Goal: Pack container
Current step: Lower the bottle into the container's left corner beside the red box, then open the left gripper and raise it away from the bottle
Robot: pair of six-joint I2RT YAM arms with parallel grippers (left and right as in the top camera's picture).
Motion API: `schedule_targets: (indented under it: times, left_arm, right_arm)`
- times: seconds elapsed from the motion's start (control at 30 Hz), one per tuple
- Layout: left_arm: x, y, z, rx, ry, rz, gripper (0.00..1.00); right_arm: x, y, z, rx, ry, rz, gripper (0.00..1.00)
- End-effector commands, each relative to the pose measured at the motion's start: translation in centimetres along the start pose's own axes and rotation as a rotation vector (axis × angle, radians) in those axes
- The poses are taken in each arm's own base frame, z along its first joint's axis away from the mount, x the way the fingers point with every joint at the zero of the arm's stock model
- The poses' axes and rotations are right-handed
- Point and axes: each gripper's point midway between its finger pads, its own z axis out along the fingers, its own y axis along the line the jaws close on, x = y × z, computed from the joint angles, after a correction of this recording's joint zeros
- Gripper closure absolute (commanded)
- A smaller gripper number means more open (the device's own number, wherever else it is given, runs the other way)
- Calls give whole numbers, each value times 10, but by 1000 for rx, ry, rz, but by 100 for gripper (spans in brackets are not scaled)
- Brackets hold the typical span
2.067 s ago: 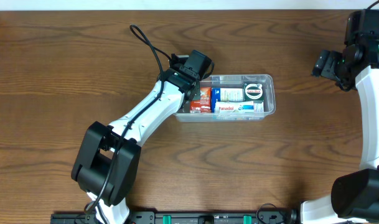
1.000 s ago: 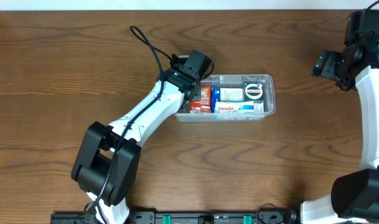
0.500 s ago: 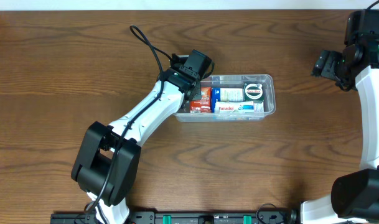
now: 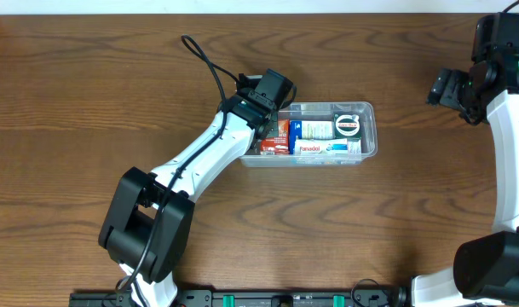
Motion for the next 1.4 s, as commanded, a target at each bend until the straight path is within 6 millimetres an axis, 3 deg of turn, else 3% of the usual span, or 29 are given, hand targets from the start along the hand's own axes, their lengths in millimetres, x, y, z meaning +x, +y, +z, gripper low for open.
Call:
schedule_targets:
  times: [0.0,0.03,0.1,0.2,0.47,0.83,1.0,1.2,1.37]
  left_arm:
    - [1,1,1,-8,0,-2,69]
    - [1,1,1,-9,0,-2,69]
    - [1,1,2,-9,1,-1,58]
    - [2,1,2,-11,3,-1,55]
    - [10,5,8,-21,17,9,55]
    - [-1,1,0,0,-15,75,55]
    - [-16,-1,-22,25,-69,60,55]
    - [-39,7,-64,38,-182,53,55]
    - [-59,27,-100,-6,-290,21,51]
  right_arm:
    - [-2,-5,0,16,-5,2,1]
    - [-2,-5,0,16,-5,2,1]
    - [-2,-5,0,16,-5,2,1]
    - [-2,-5,0,16,-5,2,1]
    - [-2,-5,0,16,-5,2,1]
    - [-2,-5,0,16,-5,2,1]
    - [-2,-5,0,16,-5,2,1]
    - [-2,-5,0,16,-5,2,1]
    - [-2,-5,0,16,-5,2,1]
